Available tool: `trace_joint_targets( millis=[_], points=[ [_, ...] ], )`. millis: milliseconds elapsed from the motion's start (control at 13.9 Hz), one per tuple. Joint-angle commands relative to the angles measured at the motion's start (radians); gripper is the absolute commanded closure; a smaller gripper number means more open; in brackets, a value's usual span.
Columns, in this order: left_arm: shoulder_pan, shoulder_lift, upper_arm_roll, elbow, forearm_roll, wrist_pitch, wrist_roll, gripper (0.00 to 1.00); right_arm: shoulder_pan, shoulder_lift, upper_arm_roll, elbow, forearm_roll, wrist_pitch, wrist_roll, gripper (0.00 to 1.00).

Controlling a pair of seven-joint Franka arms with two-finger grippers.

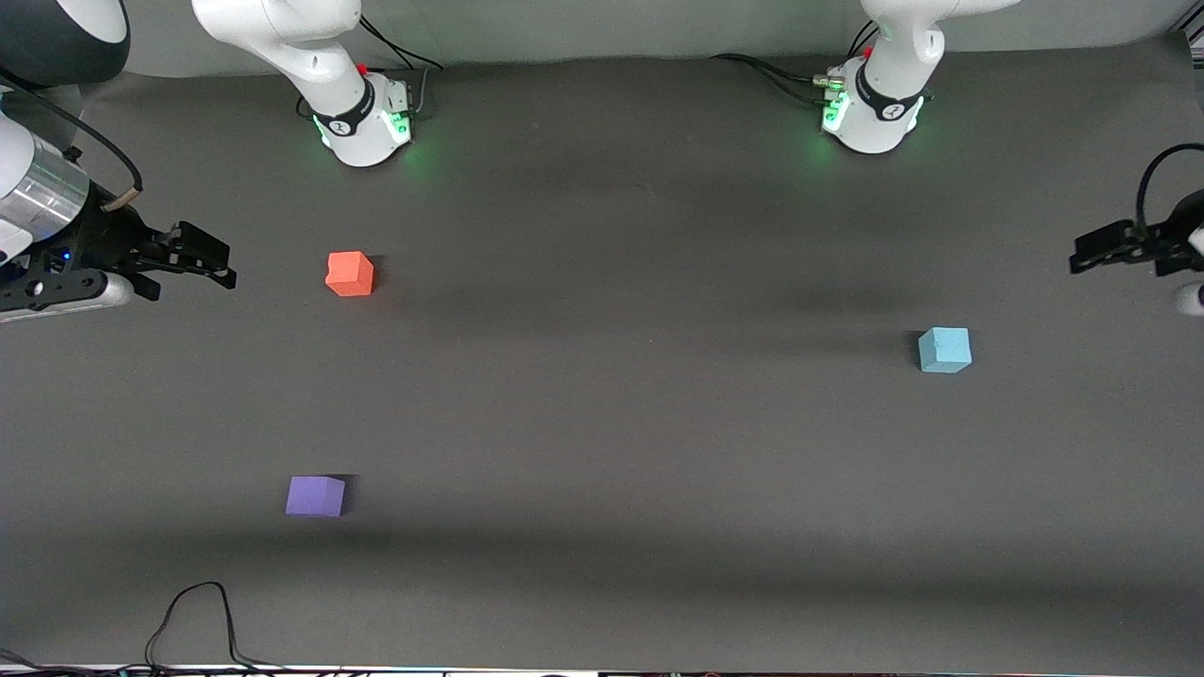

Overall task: Place blue block between orange and purple blocks
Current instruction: 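Move the left gripper down toward the light blue block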

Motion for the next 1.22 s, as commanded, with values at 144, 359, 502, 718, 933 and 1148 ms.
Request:
trace_joint_targets(
  millis=[144,359,502,718,933,1148],
  points=[
    [-0.008,-0.131,-0.009,-0.176,0.031,0.067,0.021,0.0,0.006,-0.01,-0.013,0.002,0.017,-0.011,-0.01,0.0],
    [-0.009,-0.165,-0.013,-0.296,0.029,0.169,0.015,0.0,-0.001,0.005,-0.018,0.037,0.02,-0.067,-0.01,0.0],
    [-0.011,-0.139,-0.015,-0.362,0.023,0.257,0.007,0.0,0.0,0.007,-0.015,0.049,0.02,-0.08,-0.008,0.0],
    [-0.011,-0.087,-0.015,-0.483,0.02,0.442,0.007,0.0,-0.001,0.005,-0.016,0.052,0.018,-0.083,-0.011,0.0],
    [-0.009,-0.012,-0.015,-0.569,0.022,0.615,0.007,0.0,0.0,0.005,-0.016,0.06,0.02,-0.089,-0.011,0.0],
    [-0.009,0.082,-0.013,-0.615,0.02,0.768,0.006,0.0,0.006,0.006,-0.012,0.072,0.018,-0.09,-0.01,0.0]
  ],
)
